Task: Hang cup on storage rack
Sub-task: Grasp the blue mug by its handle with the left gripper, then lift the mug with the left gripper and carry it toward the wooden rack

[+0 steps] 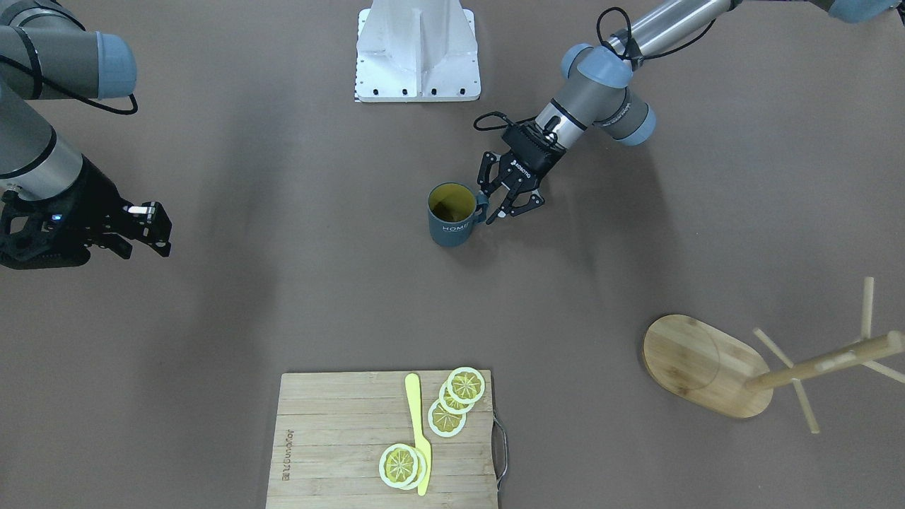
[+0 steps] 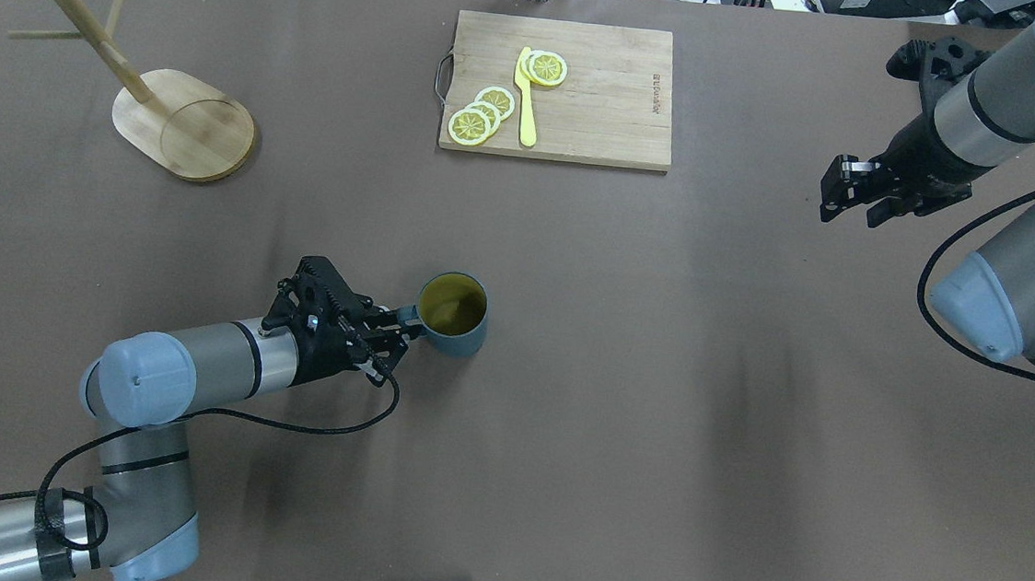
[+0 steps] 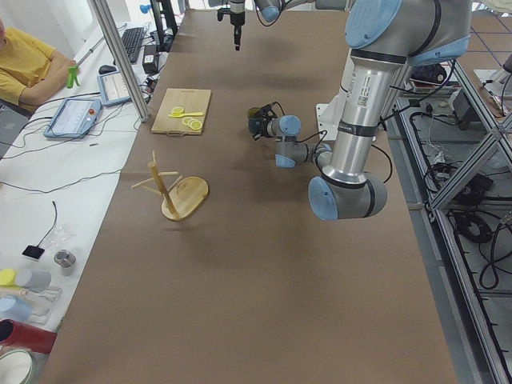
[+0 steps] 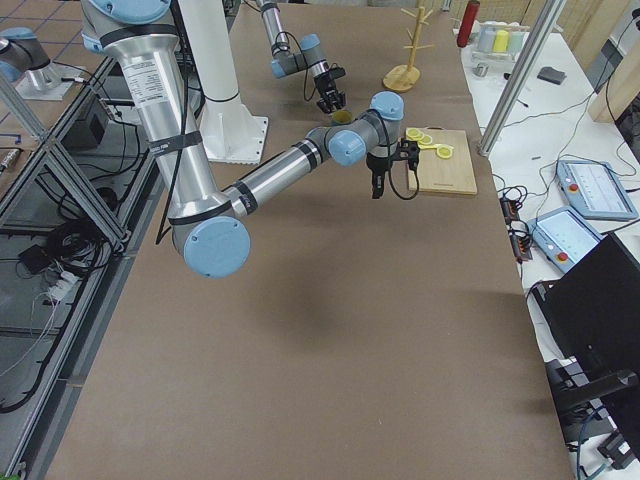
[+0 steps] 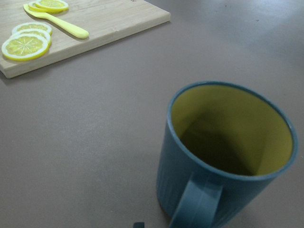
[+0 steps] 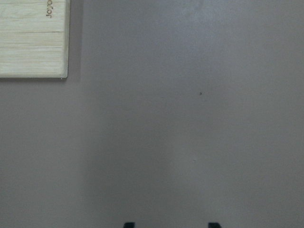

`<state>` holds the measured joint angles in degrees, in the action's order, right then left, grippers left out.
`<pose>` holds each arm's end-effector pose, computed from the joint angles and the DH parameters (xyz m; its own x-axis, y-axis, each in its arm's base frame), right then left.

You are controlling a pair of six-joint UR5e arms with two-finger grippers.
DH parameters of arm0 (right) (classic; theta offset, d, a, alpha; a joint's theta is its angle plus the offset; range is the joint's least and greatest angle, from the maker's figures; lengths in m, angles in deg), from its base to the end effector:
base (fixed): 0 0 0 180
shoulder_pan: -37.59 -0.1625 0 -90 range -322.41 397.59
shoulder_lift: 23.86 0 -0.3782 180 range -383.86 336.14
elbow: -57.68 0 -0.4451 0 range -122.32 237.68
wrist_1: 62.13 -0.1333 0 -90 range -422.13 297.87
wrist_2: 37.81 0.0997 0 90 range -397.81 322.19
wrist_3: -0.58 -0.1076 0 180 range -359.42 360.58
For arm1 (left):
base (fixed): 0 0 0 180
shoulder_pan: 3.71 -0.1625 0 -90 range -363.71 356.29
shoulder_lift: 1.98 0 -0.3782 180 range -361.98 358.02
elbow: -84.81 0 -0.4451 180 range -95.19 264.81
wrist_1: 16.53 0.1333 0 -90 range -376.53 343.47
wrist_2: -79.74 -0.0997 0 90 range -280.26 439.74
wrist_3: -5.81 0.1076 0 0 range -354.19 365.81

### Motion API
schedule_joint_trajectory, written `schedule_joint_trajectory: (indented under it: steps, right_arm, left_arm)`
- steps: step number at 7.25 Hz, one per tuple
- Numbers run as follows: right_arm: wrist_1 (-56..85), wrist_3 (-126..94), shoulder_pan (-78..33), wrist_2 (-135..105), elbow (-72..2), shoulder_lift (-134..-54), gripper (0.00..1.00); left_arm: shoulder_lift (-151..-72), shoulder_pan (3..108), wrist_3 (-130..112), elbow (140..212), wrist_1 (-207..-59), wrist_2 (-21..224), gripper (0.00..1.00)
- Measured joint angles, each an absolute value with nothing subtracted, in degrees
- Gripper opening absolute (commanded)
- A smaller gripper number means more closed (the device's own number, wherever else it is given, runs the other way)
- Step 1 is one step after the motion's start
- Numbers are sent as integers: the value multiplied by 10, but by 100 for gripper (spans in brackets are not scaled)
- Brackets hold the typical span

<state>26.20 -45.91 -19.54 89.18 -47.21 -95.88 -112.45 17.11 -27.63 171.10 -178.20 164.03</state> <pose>-0.2797 -0.5592 0.2949 0.6586 0.0060 0.7524 -0.0445 0.9985 0.0309 0.5734 -0.3721 0.2917 0.3868 0.7412 -0.5486 0.2248 0.5012 0.8357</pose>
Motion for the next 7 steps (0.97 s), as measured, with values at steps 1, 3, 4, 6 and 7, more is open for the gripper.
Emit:
schedule_joint_trajectory:
  steps: [1,3,4,6,7]
  right_arm:
    - [262,-460,-195,892,-473,-959,60]
    - [262,-461,-195,892,-474,-959,60]
    - [262,-462,-195,892,-474,-959,60]
    - [262,-462,-195,892,-475,-959,62]
    - [262,-462,-195,892,-475,-959,62]
  left_arm:
    - [-1131,172,-279,1710,-1786,1640,0]
    - [-1133,174,-290,1717,-1786,1641,0]
    - [-1132,179,-314,1733,-1785,1642,0]
    - [-1124,206,-401,1767,-1785,1642,0]
    - [-1115,231,-497,1776,-1784,1642,0]
